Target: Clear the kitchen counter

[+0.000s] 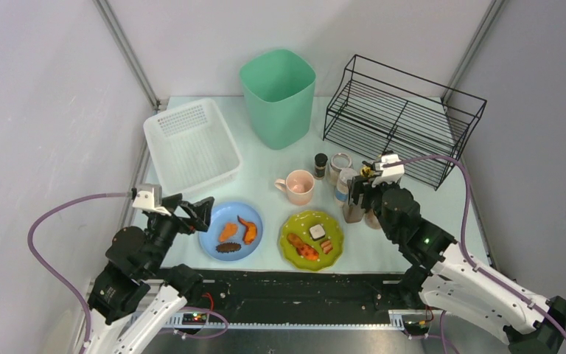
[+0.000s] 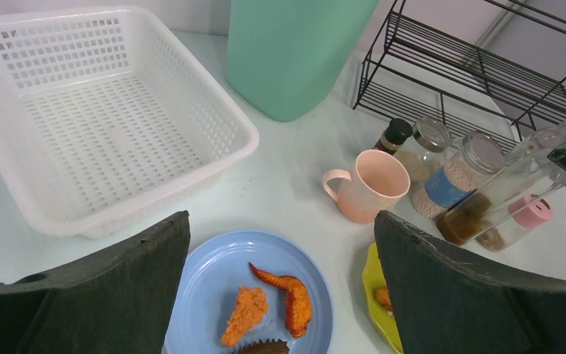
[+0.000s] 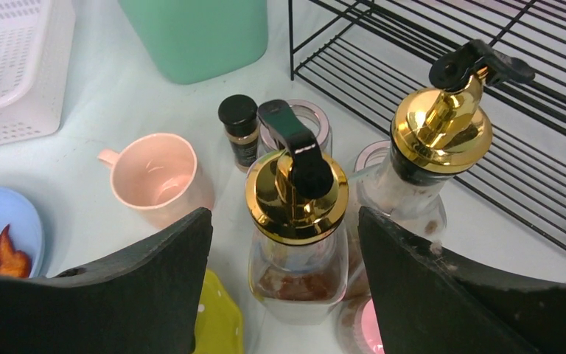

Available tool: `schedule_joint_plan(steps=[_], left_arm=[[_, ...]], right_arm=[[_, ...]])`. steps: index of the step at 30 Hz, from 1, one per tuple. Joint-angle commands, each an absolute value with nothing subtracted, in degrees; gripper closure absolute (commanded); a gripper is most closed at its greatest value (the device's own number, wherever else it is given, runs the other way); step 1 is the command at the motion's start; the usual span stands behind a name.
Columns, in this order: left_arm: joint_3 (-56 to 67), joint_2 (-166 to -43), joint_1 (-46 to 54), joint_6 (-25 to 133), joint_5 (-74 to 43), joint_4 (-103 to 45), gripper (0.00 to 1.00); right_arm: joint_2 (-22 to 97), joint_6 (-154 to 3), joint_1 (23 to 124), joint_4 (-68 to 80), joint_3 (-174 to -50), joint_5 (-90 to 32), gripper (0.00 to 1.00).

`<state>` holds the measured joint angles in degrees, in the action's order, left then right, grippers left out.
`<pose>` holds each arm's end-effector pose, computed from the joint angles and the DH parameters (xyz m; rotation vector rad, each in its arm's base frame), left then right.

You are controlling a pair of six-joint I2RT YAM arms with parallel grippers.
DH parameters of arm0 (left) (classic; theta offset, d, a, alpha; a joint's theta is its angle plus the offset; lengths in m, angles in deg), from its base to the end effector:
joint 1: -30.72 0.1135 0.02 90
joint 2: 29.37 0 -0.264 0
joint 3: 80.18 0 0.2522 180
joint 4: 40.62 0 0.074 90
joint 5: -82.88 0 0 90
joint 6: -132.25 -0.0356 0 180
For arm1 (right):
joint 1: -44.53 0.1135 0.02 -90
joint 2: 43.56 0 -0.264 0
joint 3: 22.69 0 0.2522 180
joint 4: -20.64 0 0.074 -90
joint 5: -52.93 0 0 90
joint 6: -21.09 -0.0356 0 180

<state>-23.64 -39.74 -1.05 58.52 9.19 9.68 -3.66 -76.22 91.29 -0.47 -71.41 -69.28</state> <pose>0.0417 -0.0141 0.3352 0.0045 1.6556 -0.4067 0.1292 0.1097 0.2993 -0.2027 1.7438 0.1864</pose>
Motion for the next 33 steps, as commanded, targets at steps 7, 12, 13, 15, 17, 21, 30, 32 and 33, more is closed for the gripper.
schedule_joint_plan(steps=[7,12,13,15,17,21,30,32,33], left_arm=[[-24.0,-39.3,-1.3,57.0,8.2,8.6,0.02],[-23.7,-39.6,-1.3,57.0,8.0,8.6,0.02],[-23.7,-39.6,-1.3,57.0,8.0,8.6,0.02],[-23.8,-39.7,-1.3,57.0,7.9,8.6,0.02],[-23.8,-39.6,-1.2,57.0,7.9,8.6,0.02],[-23.9,-39.2,-1.3,57.0,8.2,8.6,0.02],[-23.8,-38.9,-1.2,57.2,8.2,8.6,0.02],[-23.9,-38.8,-1.2,57.3,8.2,8.6,0.02],[-24.0,-38.7,-1.2,57.3,8.3,8.6,0.02]], right_arm=[[-2.8,-74.8,91.5,5.1,-70.7,-73.8,0.32],[-3.1,-75.1,91.4,5.3,-69.6,-74.9,0.37],[-3.0,-75.1,91.4,5.4,-69.5,-75.0,0.38],[-2.9,-74.9,91.3,5.7,-69.2,-75.0,0.40],[-2.7,-74.8,91.3,5.9,-68.9,-75.0,0.42],[-3.3,-74.3,91.4,8.0,-67.7,-74.8,0.47],[-4.2,-72.6,91.4,11.4,-66.3,-75.2,0.67],[-4.5,-72.4,91.4,11.2,-66.3,-75.4,0.75],[-4.6,-72.4,91.4,11.1,-66.2,-75.5,0.77]])
